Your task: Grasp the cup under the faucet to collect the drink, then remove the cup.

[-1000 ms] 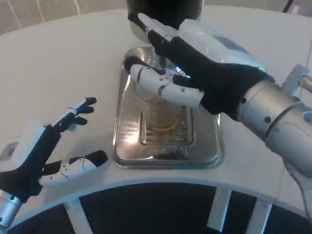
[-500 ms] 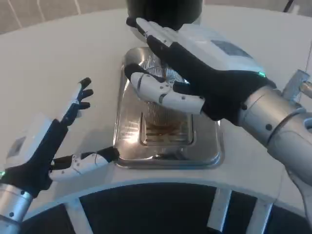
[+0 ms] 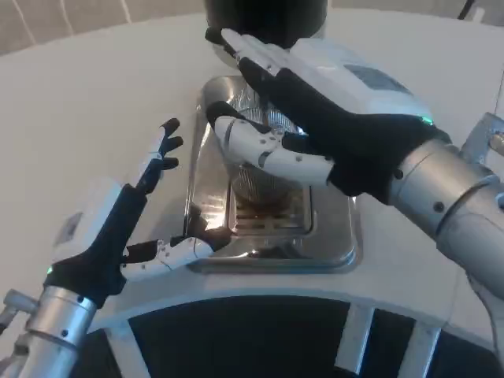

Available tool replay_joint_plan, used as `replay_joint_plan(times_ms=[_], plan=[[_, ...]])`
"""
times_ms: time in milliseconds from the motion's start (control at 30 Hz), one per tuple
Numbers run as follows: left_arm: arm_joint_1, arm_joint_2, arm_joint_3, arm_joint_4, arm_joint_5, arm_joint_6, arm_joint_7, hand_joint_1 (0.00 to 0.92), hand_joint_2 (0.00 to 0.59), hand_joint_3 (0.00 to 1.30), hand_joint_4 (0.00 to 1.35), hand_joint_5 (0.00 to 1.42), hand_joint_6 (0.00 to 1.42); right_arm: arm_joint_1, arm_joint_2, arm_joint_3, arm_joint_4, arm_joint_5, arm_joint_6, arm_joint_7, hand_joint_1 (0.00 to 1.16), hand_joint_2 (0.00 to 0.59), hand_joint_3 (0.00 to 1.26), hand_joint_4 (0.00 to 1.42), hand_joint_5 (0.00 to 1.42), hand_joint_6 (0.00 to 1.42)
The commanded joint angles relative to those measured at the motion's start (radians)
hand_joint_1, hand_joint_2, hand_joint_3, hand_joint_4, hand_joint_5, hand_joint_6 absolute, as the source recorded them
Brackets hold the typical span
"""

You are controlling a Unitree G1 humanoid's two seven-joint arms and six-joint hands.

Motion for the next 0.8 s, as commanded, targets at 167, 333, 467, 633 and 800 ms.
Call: replay_joint_plan(times_ms=[167,333,467,633,800], plan=[[-0.026,-0.044,-0.014,0.047,0.017,0.002,0.034,0.297,0.028,0.00,0.00,0.13,0.07,0.033,0.034,0.014,-0.033,0.001,-0.033,0.048,0.00,0.506,0.00,0.00,0.00,0.00],[-0.050,-0.062,-0.025,0.074,0.021,0.010,0.033,0.312,0.028,0.00,0.00,0.11,0.05,0.037,0.042,0.010,-0.029,-0.010,-0.039,0.054,0.00,0.506,0.00,0.00,0.00,0.00],[-0.082,-0.077,-0.042,0.109,0.034,0.020,0.046,0.313,0.029,0.00,0.00,0.11,0.05,0.042,0.045,0.006,-0.032,-0.014,-0.039,0.059,0.00,0.506,0.00,0.00,0.00,0.00],[-0.124,-0.088,-0.058,0.158,0.045,0.034,0.064,0.335,0.038,0.00,0.00,0.11,0.05,0.051,0.047,0.002,-0.036,-0.018,-0.039,0.064,0.00,0.510,0.00,0.00,0.00,0.00],[-0.169,-0.097,-0.071,0.216,0.052,0.044,0.081,0.340,0.041,0.00,0.00,0.11,0.05,0.053,0.048,0.000,-0.032,-0.018,-0.043,0.066,0.00,0.515,0.00,0.00,0.00,0.00]])
